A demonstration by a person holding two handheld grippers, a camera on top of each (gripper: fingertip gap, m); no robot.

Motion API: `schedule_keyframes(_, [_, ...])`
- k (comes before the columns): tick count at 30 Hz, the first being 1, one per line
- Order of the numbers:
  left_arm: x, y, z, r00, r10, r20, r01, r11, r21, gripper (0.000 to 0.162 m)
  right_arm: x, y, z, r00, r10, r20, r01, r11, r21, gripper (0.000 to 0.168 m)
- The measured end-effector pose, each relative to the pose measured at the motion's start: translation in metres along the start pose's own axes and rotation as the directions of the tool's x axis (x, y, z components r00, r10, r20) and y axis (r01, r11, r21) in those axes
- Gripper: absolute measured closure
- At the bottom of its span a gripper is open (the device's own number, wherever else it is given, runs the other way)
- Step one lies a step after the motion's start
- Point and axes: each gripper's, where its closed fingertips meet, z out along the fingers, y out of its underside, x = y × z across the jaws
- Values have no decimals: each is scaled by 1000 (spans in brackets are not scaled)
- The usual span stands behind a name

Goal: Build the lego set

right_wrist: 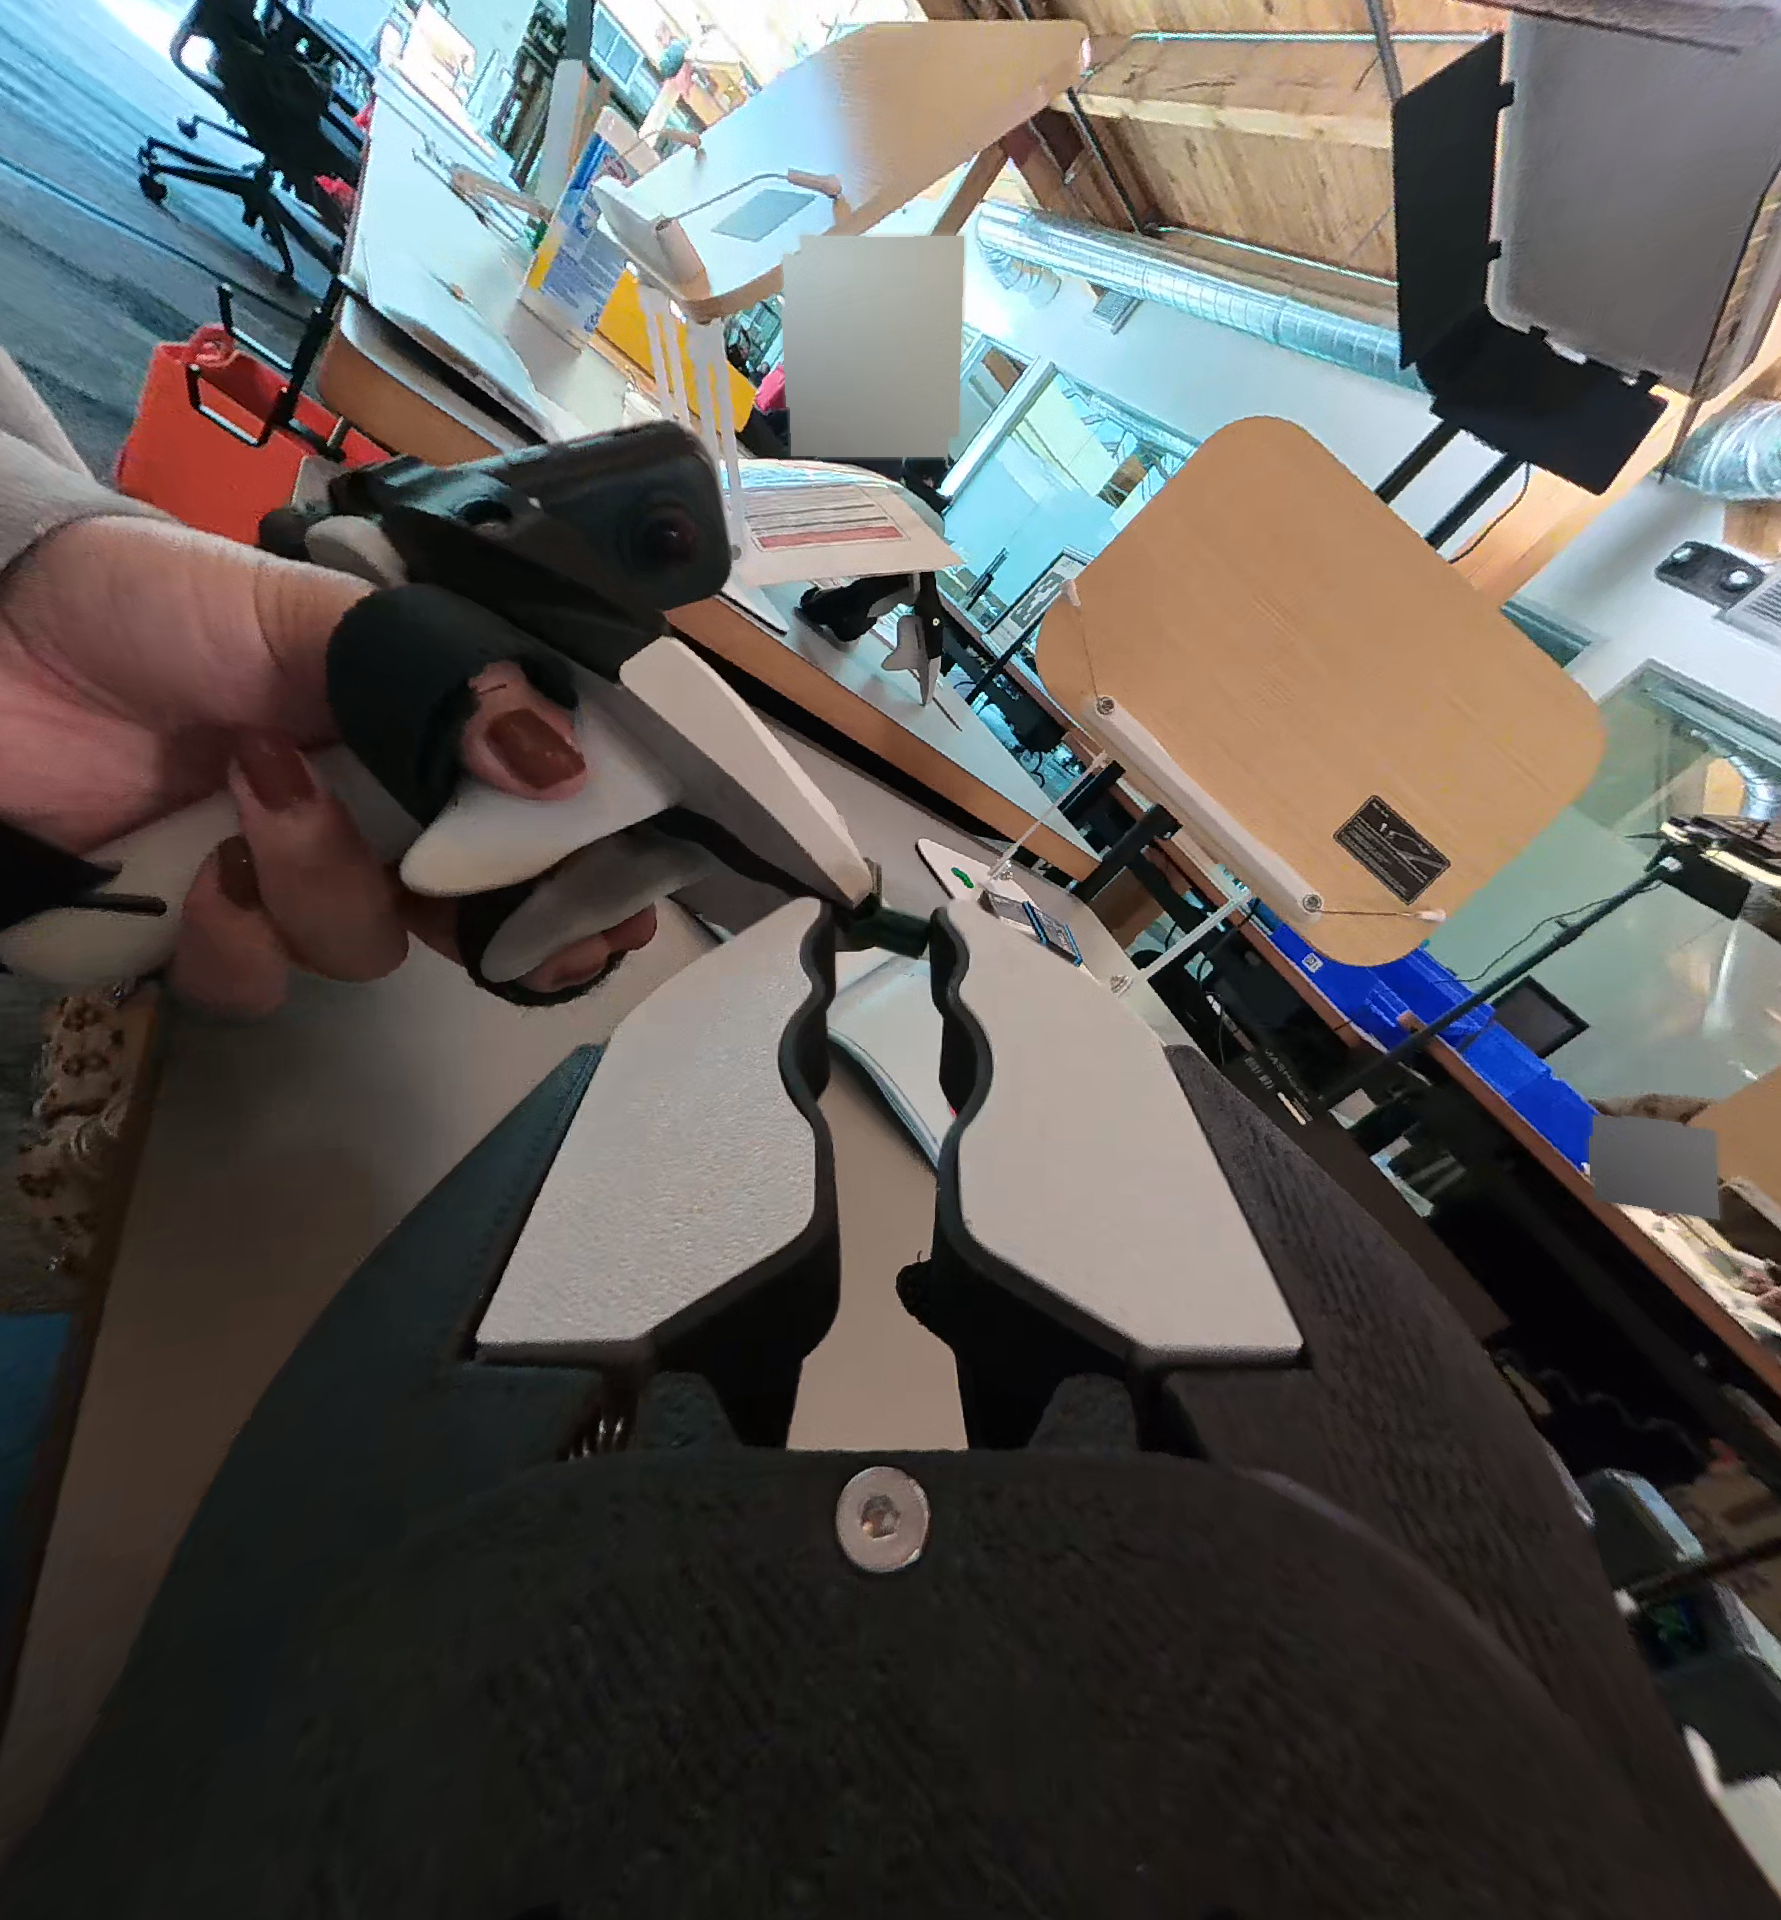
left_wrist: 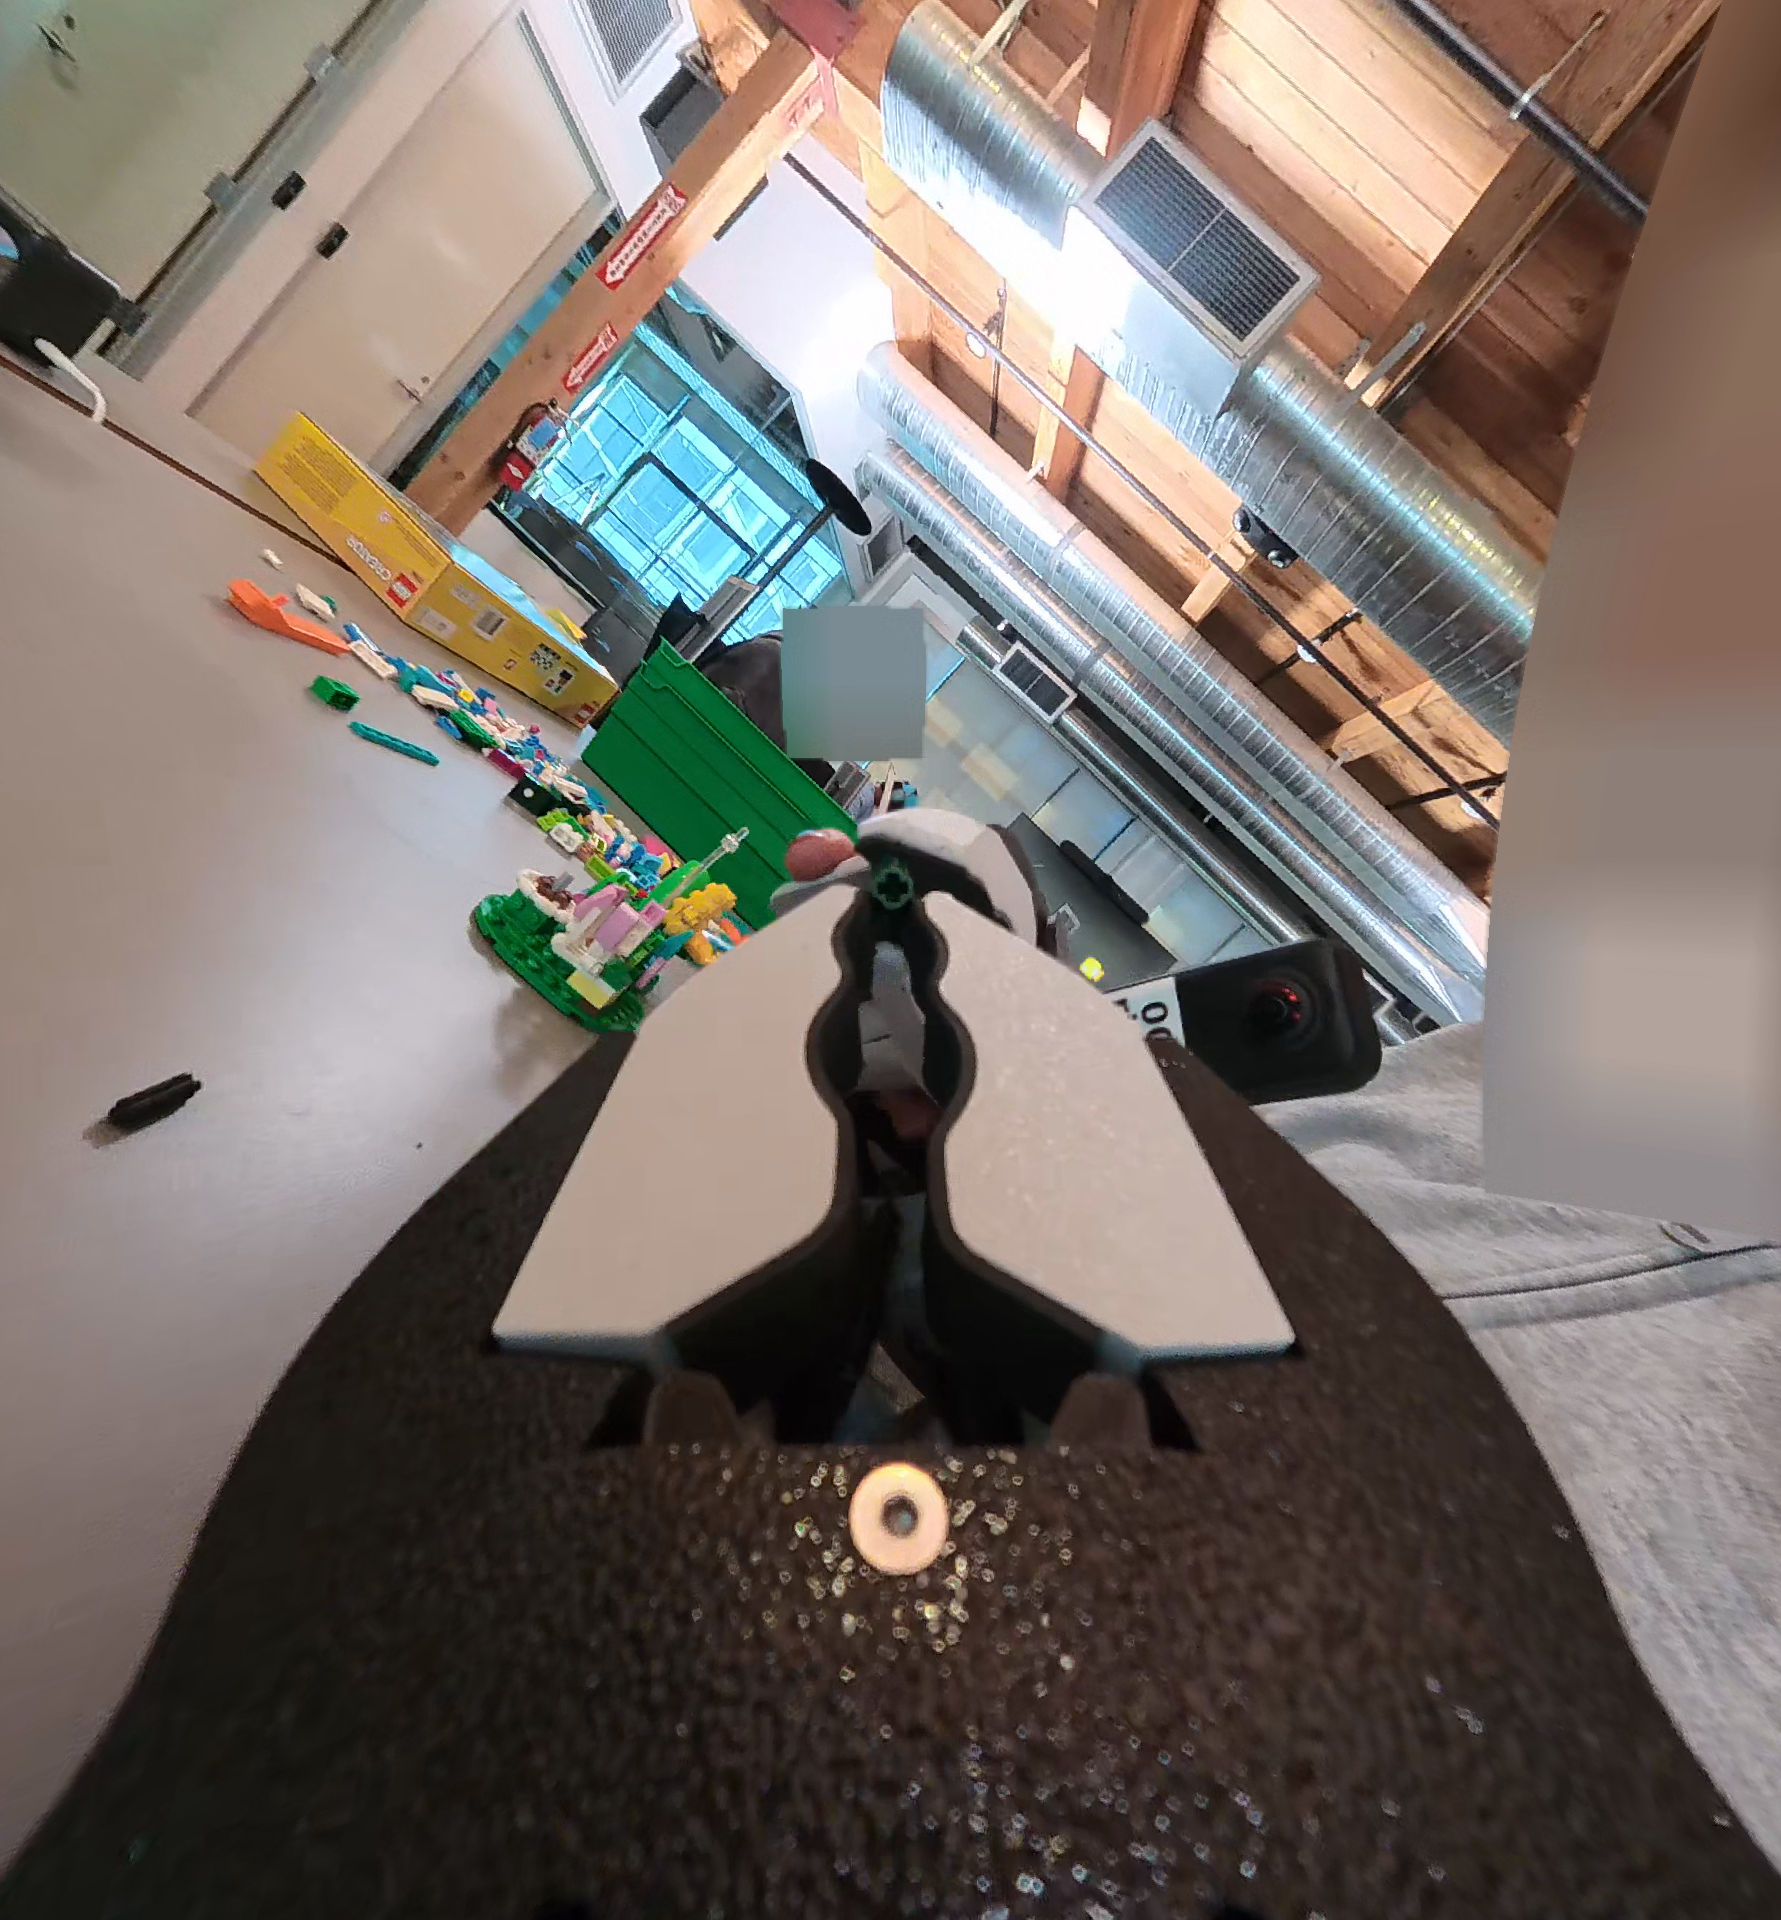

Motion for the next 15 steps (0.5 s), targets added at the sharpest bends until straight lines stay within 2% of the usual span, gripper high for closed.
schedule_keyframes(3, [-1, 4, 0, 1000, 19, 8, -18, 998, -57, 156, -2, 3, -2, 999, 2, 37, -2, 1000, -15, 154])
schedule_keyframes(5, [-3, 6, -1, 991, 124, 43, -119, 988, -102, 153, -4, 4, -3, 998, -6, 55, 7, 1000, -23, 154])
schedule_keyframes(6, [-4, 8, -1, 976, 209, 59, -199, 971, -135, 145, -4, 6, -4, 998, -16, 60, 18, 999, -30, 154])
schedule_keyframes(9, [-6, 11, -4, 875, 474, 96, -442, 864, -242, 135, -4, 10, -5, 997, -29, 73, 33, 998, -53, 154])
schedule_keyframes(12, [-8, 10, -7, 722, 683, 112, -626, 714, -313, 136, -5, 12, -7, 995, -16, 96, 22, 998, -60, 154])
schedule_keyframes(13, [-6, 10, -7, 689, 717, 109, -659, 682, -318, 137, -5, 12, -8, 995, -18, 102, 25, 998, -62, 154])
schedule_keyframes(15, [-3, 9, -6, 692, 714, 105, -660, 685, -309, 140, -7, 11, -8, 994, -23, 109, 29, 998, -58, 154])
